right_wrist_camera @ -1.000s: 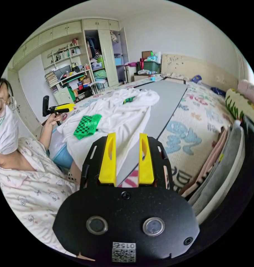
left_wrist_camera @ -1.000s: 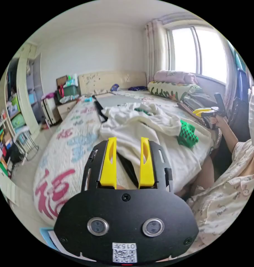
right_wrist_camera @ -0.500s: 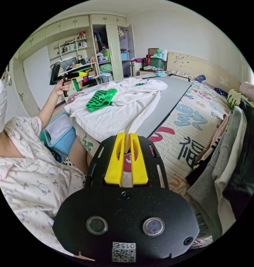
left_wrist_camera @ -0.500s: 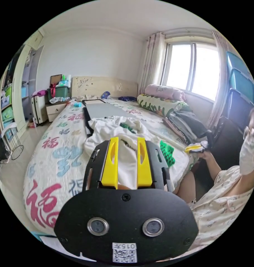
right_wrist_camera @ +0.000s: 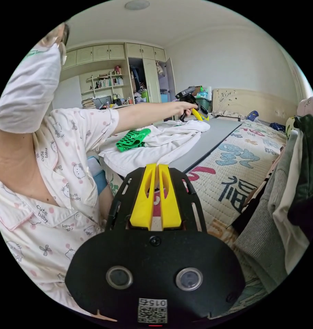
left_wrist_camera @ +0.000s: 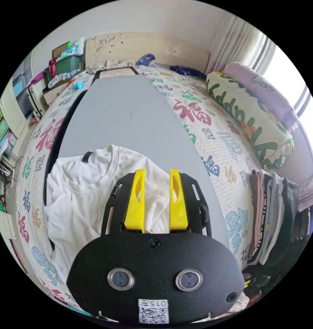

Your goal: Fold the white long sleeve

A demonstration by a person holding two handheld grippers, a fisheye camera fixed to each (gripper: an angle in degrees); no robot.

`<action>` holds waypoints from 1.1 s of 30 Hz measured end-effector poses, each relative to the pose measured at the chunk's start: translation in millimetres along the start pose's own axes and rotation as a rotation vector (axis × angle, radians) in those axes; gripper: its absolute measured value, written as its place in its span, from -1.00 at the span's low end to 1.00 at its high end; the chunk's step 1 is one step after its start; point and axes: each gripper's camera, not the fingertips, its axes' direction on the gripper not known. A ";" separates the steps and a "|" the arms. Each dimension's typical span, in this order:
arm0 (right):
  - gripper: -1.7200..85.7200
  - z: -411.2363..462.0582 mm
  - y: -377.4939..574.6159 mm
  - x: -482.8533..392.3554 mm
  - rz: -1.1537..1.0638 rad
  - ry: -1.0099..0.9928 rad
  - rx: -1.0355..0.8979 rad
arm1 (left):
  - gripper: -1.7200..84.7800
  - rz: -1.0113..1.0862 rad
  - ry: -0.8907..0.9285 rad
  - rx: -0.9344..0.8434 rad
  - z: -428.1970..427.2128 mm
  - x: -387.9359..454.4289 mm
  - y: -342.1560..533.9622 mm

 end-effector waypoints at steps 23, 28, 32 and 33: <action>-0.94 -44.3 79.9 -4.8 0.206 0.117 0.138 | -0.83 0.317 0.027 0.232 -8.4 256.2 -153.2; -0.83 -61.0 75.2 -29.0 0.212 0.234 0.171 | -0.78 0.350 0.072 0.360 -145.8 206.5 -108.5; -0.79 -66.3 58.2 -58.5 0.145 0.284 0.226 | -0.77 0.568 0.053 0.298 -220.5 147.1 9.2; -0.79 -62.4 53.3 -63.2 0.125 0.278 0.220 | -0.77 0.586 0.058 0.283 -225.7 138.0 32.1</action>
